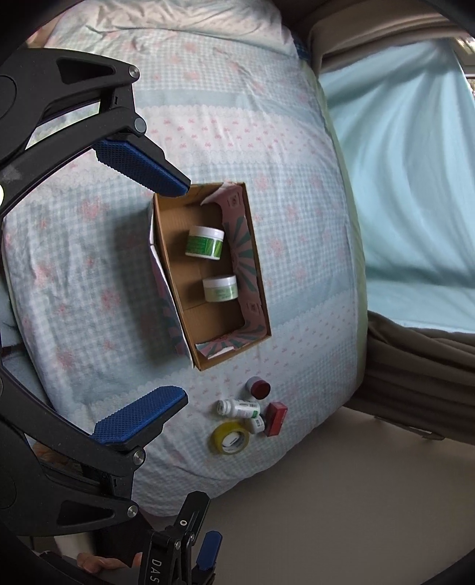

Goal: Organize rigid objects
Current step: 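Withdraw both tools from the box toward the remaining items, then grasp the white pill bottle with the left tool while the right grasps the yellow tape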

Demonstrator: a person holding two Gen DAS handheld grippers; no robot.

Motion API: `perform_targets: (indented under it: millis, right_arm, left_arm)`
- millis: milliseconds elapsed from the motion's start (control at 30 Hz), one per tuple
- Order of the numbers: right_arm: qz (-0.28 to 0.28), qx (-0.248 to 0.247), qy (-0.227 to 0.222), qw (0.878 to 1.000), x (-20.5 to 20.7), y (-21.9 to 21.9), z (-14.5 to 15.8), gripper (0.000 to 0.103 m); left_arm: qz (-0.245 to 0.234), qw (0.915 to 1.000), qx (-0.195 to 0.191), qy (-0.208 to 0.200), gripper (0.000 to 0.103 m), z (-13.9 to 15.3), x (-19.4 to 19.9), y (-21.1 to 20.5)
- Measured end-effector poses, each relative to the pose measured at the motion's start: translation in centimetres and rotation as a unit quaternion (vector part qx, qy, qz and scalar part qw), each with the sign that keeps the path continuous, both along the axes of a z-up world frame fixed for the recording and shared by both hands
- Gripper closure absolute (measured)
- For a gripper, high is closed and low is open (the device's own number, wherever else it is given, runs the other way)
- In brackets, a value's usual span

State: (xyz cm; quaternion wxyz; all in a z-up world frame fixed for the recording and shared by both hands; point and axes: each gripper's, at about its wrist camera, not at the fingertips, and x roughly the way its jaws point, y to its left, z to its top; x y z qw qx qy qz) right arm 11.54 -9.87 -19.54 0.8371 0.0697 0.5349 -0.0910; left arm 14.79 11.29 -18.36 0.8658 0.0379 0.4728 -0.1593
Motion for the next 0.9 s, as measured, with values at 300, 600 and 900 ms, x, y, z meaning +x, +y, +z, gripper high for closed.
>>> perform_targets:
  millis: [300, 600, 900]
  right_arm:
    - [-0.038, -0.023, -0.016, 0.999, -3.9, -8.5, -0.3, 0.0]
    - [0.012, -0.005, -0.033, 0.999, -1.3, -16.6, -3.4, 0.0]
    - [0.062, -0.017, -0.022, 0.998, 4.0, -22.7, -13.5, 0.0]
  left_arm:
    - [-0.051, 0.9986, -0.01, -0.004, 0.0, 0.2, 0.9, -8.9]
    - [-0.057, 0.9978, 0.026, 0.024, 0.0, -3.0, 4.5, -19.8]
    - [-0.071, 0.9903, 0.061, 0.102, 0.0, -12.8, 11.2, -30.8]
